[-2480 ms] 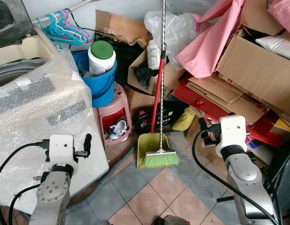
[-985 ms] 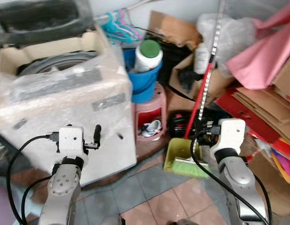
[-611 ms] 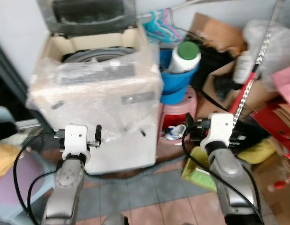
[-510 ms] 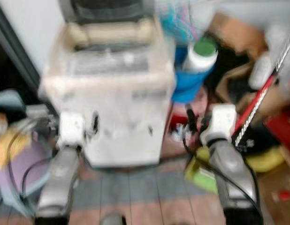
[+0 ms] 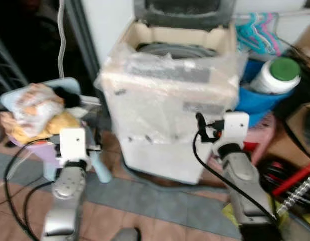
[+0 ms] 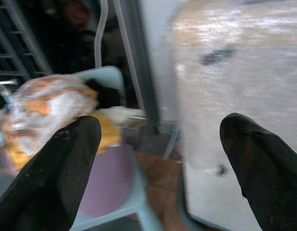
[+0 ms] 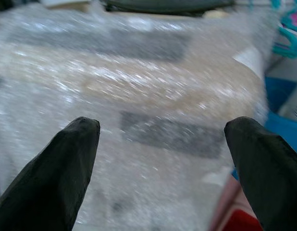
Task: Clothes washing
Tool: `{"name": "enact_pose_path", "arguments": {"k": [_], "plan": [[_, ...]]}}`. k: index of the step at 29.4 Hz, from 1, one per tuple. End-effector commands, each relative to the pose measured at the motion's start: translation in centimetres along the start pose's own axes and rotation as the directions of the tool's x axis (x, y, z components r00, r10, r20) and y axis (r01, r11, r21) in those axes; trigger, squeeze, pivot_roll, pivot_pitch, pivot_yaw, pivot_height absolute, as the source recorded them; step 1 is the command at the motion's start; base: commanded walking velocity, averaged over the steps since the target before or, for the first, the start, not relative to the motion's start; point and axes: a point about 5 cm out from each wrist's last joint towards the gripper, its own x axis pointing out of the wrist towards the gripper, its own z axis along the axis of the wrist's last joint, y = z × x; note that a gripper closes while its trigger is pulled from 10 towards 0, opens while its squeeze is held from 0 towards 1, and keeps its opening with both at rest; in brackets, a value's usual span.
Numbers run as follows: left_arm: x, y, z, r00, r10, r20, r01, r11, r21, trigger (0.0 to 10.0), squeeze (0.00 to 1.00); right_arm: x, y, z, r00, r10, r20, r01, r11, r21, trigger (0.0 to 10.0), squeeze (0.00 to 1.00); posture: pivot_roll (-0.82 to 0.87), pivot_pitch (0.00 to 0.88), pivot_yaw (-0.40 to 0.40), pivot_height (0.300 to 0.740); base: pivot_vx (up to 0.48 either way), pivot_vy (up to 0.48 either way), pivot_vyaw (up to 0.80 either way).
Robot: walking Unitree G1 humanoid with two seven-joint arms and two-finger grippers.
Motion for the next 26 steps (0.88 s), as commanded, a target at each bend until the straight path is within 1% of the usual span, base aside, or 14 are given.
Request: {"name": "enact_pose_path", "arguments": {"k": [1,4,6,7,8,9,10,12,14,16,19,22,24,26], "plan": [[0.56,0.09,1.26,1.000,0.015,0.027,-0.015,1.000,0.003,10.0,0.00,0.08,-0.27,0.36,1.000,-0.016,-0.002,0.016,1.000,-0.004,10.0,0.00,0.00,0.000,0.017,0.740,0.000,0.480,0.00],[0.77,0.04,1.71,0.999,0.018,0.043,-0.017,1.000,-0.005,10.0,0.00,0.07,-0.38,0.43,1.000,-0.019,0.001,0.019,1.000,0.002,10.0,0.00,-0.01,0.000,0.014,0.740,0.000,0.480,0.00],[0.84,0.00,1.86,0.999,0.023,0.047,-0.022,1.000,-0.007,10.0,0.00,0.06,-0.51,0.27,0.999,-0.030,-0.017,0.030,1.000,0.002,10.0,0.00,-0.01,0.000,0.011,0.740,0.000,0.480,0.00],[0.84,-0.01,1.86,0.999,0.022,0.047,-0.022,1.000,-0.009,10.0,0.00,0.07,-0.60,0.20,0.999,-0.042,-0.024,0.042,0.999,-0.013,10.0,0.00,-0.01,0.000,0.010,0.740,0.000,0.480,0.00],[0.81,0.01,1.83,0.999,0.020,0.044,-0.020,1.000,-0.011,10.0,0.00,0.11,-0.77,0.08,0.997,-0.070,-0.039,0.067,0.996,-0.053,10.0,0.00,-0.01,0.000,0.009,0.740,0.000,0.480,0.00],[0.77,0.01,1.79,0.999,0.019,0.041,-0.018,1.000,-0.012,10.0,0.00,0.11,-0.83,0.06,0.996,-0.079,-0.038,0.076,0.995,-0.065,10.0,0.00,-0.01,0.000,0.008,0.740,0.000,0.480,0.00],[0.65,-0.14,1.66,0.999,-0.004,0.033,0.005,1.000,-0.020,10.0,0.00,0.13,-0.79,-0.06,0.997,-0.070,-0.038,0.068,0.997,-0.045,10.0,0.00,-0.01,0.000,0.006,0.740,0.000,0.480,0.00],[0.57,-0.26,1.63,0.999,-0.018,0.031,0.019,1.000,-0.017,10.0,0.00,0.13,-0.70,-0.14,0.998,-0.055,-0.036,0.055,0.998,-0.014,10.0,0.00,-0.01,0.000,0.005,0.740,0.000,0.480,0.00],[0.53,-0.36,1.68,0.999,-0.022,0.038,0.022,1.000,-0.011,10.0,0.00,0.13,-0.83,-0.18,0.996,-0.087,-0.037,0.086,0.996,-0.027,10.0,0.00,0.00,0.000,0.003,0.740,0.000,0.480,0.00],[0.53,-0.38,1.66,0.999,-0.026,0.038,0.026,1.000,-0.011,10.0,0.00,0.15,-0.78,-0.20,0.995,-0.086,-0.042,0.085,0.996,-0.025,10.0,0.00,-0.01,0.000,0.004,0.740,0.000,0.480,0.00],[0.55,-0.19,1.47,0.999,-0.011,0.040,0.011,1.000,0.001,10.0,0.00,0.13,-0.77,-0.35,0.993,-0.095,-0.065,0.091,0.995,-0.050,10.0,0.00,-0.01,0.000,0.005,0.740,0.000,0.480,0.00],[0.48,-0.27,1.45,0.999,-0.016,0.037,0.016,1.000,-0.004,10.0,0.00,-0.06,-0.68,-0.39,0.995,-0.058,-0.080,0.055,0.998,-0.031,10.0,0.00,-0.01,0.000,0.001,0.740,0.000,0.480,0.00],[0.34,-0.24,1.42,0.999,-0.002,0.037,0.002,1.000,-0.011,10.0,0.00,-0.29,-0.68,-0.14,0.997,-0.040,-0.060,0.040,0.999,-0.001,10.0,0.00,-0.02,0.000,0.003,0.740,0.000,0.480,0.00],[0.23,-0.20,1.22,1.000,0.001,0.026,0.000,1.000,-0.014,10.0,0.00,-0.35,-0.67,0.00,0.998,-0.038,-0.050,0.038,0.999,0.001,10.0,0.00,-0.02,0.000,0.004,0.740,0.000,0.480,0.00]]}}
